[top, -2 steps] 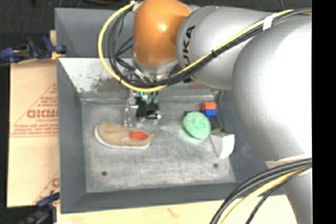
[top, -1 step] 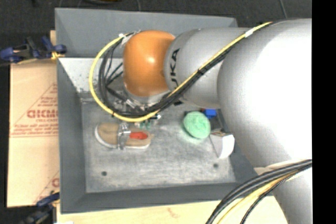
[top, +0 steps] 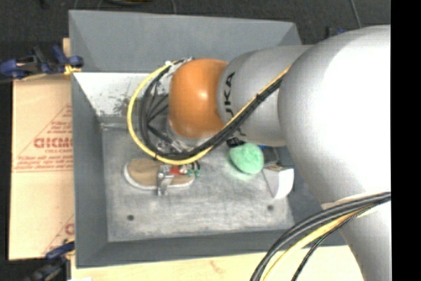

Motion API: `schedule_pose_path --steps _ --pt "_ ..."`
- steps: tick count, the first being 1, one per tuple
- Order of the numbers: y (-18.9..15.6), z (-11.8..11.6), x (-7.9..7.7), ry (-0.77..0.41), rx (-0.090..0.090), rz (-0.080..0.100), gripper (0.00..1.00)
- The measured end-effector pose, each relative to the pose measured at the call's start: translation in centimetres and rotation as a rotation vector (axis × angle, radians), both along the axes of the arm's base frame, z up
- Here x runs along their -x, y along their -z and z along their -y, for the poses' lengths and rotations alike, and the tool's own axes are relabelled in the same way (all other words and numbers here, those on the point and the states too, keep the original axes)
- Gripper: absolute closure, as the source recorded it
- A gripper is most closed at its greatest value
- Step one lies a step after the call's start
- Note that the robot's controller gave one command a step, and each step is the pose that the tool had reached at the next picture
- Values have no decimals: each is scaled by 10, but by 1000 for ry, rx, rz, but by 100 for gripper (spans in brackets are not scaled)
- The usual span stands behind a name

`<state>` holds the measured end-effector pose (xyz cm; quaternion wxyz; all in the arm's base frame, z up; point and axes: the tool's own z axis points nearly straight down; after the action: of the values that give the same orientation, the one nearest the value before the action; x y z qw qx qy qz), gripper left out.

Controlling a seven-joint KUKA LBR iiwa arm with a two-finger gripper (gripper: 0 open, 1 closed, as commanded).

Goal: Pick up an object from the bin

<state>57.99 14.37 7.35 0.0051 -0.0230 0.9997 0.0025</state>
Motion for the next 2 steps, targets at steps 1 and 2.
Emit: schedule_pose_path --steps 1,2 --pt "0 0 0 1 0 0 100" --pt "-78 11 4 -8 4 -8 100"
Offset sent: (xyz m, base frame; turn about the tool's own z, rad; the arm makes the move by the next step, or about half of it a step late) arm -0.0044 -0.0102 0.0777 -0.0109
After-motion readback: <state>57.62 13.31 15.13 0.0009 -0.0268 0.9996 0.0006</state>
